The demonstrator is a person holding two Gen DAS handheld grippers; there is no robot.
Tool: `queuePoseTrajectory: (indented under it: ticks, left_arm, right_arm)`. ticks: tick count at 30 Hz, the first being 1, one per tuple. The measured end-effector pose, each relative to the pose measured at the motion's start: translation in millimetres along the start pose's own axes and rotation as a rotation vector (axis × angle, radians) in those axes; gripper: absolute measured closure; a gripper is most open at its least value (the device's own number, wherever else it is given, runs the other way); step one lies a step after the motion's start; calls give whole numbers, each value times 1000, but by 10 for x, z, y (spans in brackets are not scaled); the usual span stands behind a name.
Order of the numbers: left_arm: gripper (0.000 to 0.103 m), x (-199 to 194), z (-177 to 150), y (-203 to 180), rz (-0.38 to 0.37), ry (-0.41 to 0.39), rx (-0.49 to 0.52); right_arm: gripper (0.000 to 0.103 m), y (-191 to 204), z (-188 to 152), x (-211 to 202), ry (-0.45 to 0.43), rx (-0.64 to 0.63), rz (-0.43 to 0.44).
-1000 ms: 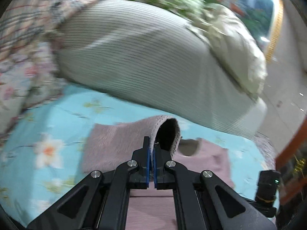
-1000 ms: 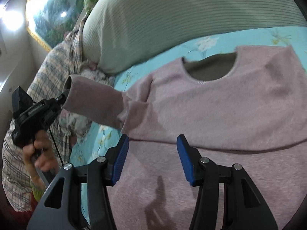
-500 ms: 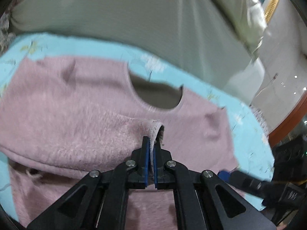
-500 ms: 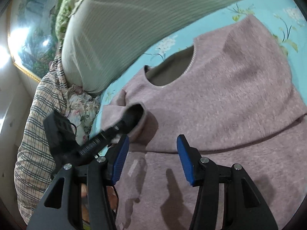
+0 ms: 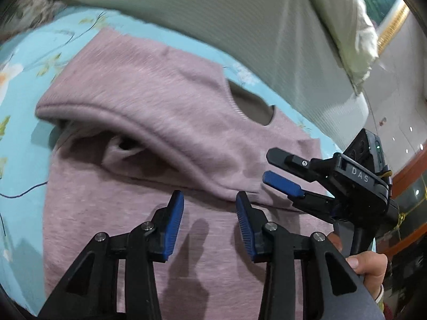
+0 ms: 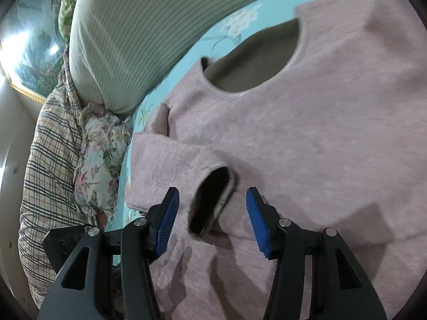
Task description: Fold small clothes
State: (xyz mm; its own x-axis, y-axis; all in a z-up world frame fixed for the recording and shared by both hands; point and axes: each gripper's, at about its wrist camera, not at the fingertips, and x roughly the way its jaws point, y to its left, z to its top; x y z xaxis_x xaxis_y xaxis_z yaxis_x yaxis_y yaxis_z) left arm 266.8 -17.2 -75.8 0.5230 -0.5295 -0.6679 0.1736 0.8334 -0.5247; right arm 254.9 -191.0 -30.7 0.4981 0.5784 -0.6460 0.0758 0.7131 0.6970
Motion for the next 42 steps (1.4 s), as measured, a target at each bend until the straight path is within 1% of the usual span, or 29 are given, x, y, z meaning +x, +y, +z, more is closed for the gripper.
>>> queuePoseTrajectory:
  ticks: [2, 4, 5, 6, 8, 11, 12, 13, 14, 15, 16, 17, 19, 21, 22, 24, 26, 28, 29, 30, 33, 34, 36, 37, 38, 39, 40, 41, 42]
  left_arm:
    - [63, -11, 23, 117, -10, 2, -31]
    - [63, -12, 55, 221, 9, -6, -42]
    - [63, -10, 80, 248, 19, -8, -45]
    - [63, 2, 118, 275, 26, -8, -47]
    - [63, 13, 222, 314, 46, -18, -55]
    - [64, -32, 370, 397, 79, -53, -73]
    - [65, -22, 418, 429, 86, -57, -81]
    - [69, -8, 442, 451, 94, -57, -85]
    - [73, 20, 458, 461, 110, -53, -86]
    - [73, 37, 467, 483, 132, -45, -86]
    - [74, 52, 466, 502, 146, -40, -86]
    - [76, 47, 462, 522, 163, -45, -91]
    - [81, 23, 463, 559, 185, -59, -112]
    - [84, -26, 469, 646, 200, -80, -155]
    - [85, -66, 474, 710, 210, -98, -187]
    - [88, -127, 469, 794, 228, -118, -215]
    - [89, -166, 454, 878, 227, -126, -245]
    - [91, -194, 437, 842, 253, -142, -247]
    - [93, -212, 430, 854, 247, -146, -251]
    - [93, -213, 419, 845, 240, -141, -249]
    - [92, -311, 395, 891, 274, -129, -224]
    - [92, -376, 393, 868, 253, -124, -204]
    - [91, -514, 338, 771, 226, -123, -171]
    - [86, -552, 356, 690, 227, -126, -138]
    - [78, -573, 384, 630, 242, -126, -106]
    - [74, -581, 428, 561, 284, -129, -67]
    - [65, -581, 457, 533, 308, -132, -51]
    - [59, -563, 497, 513, 319, -128, -41]
    - [59, -501, 556, 505, 315, -117, -39]
  right_arm:
    - [51, 62, 27, 118, 14, -22, -16]
    - [95, 156, 85, 176, 28, -56, -25]
    - [100, 188, 117, 139, 15, -61, -20]
    - [100, 247, 159, 49, -19, -75, -11]
    - [100, 382, 267, -261, -108, -109, 17]
    - [100, 446, 393, -742, -216, -119, 54]
    - [100, 439, 429, -873, -244, -116, 55]
    - [100, 410, 469, -1079, -288, -114, 56]
    - [100, 392, 489, -1198, -315, -115, 49]
    - [100, 362, 507, -1316, -342, -117, 32]
    - [100, 277, 524, -1498, -379, -123, -11]
    - [100, 205, 537, -1591, -394, -121, -40]
    - [100, -31, 559, -1749, -407, -86, -99]
    - [100, -394, 557, -1870, -404, -29, -191]
    - [100, -496, 551, -1891, -400, -15, -209]
    - [100, -778, 515, -1935, -383, 25, -265]
    - [100, -1001, 459, -1930, -357, 57, -294]
    - [100, -1096, 412, -1878, -332, 68, -311]
    - [100, -1126, 397, -1846, -324, 69, -312]
    - [100, -1149, 375, -1828, -318, 67, -316]
    - [100, -1121, 347, -1772, -306, 48, -321]
    - [100, -1118, 338, -1764, -305, 42, -320]
    - [100, -1089, 348, -1744, -305, 34, -318]
    - [100, -1099, 355, -1747, -305, 30, -317]
    - [100, -1090, 359, -1743, -303, 27, -316]
    - [100, -1084, 361, -1740, -303, 27, -315]
    - [100, -1063, 358, -1715, -302, 27, -315]
    - [100, -1045, 360, -1712, -302, 26, -313]
    - [100, -1028, 366, -1710, -301, 25, -311]
